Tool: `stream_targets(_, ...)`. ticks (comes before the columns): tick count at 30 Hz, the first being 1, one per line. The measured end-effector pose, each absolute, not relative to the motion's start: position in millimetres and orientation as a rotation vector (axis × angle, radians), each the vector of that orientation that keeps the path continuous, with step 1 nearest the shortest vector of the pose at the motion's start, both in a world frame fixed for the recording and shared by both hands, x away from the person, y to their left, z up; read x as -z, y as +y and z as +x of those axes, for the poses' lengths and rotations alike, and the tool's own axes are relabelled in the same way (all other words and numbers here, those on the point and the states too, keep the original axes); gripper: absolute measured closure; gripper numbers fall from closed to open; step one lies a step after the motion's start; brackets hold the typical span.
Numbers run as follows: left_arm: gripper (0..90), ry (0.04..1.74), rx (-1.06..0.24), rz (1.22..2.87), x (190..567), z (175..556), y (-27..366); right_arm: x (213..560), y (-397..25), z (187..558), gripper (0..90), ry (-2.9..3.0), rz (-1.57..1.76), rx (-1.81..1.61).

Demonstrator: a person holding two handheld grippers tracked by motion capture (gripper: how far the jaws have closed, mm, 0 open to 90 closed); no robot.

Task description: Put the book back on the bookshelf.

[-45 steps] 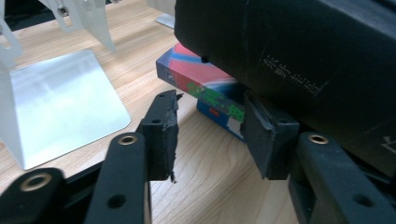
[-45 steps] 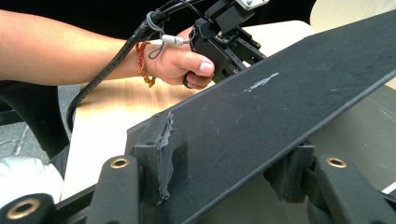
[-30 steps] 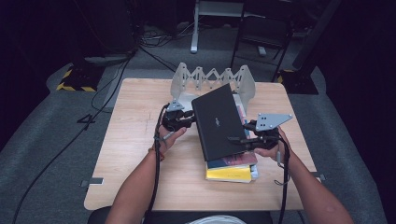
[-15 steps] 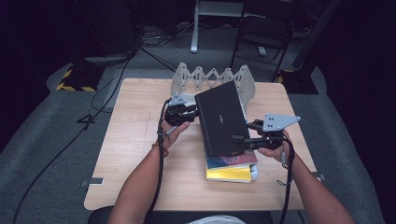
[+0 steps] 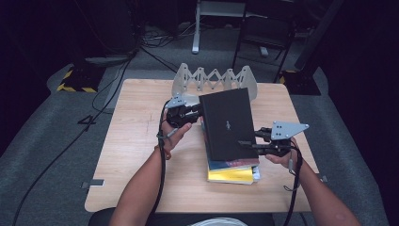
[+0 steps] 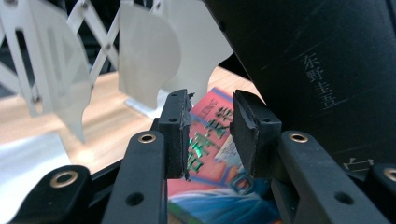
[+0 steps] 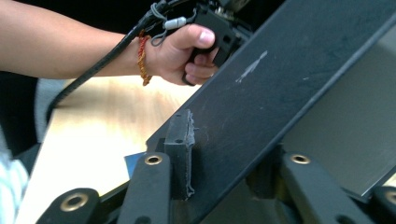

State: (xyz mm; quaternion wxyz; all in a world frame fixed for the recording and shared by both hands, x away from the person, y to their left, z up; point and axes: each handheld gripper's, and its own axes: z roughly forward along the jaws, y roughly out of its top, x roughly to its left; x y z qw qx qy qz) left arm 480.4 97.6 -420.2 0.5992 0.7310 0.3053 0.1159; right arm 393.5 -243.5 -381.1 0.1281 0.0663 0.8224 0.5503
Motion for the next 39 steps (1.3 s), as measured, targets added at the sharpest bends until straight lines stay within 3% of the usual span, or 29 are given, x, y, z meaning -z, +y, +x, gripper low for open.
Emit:
stream_targets(6, 66.5, 0.660, -0.287, 1.722, 410, 472, 96, 385, -247, 386, 71.1, 2.395, 0.176, -1.606)
stream_targets(19, 48.8, 0.590, -0.368, 1.756, 387, 447, 93, 403, -259, 367, 77.9, 2.423, 0.151, -1.617)
stream_targets(24, 35.1, 0.535, -0.325, 1.764, 384, 438, 101, 410, -263, 361, 79.9, 2.447, 0.140, -1.606)
stream_targets(39, 25.8, 0.409, -0.231, 1.875, 400, 396, 99, 423, -268, 353, 83.5, 2.494, 0.136, -1.515)
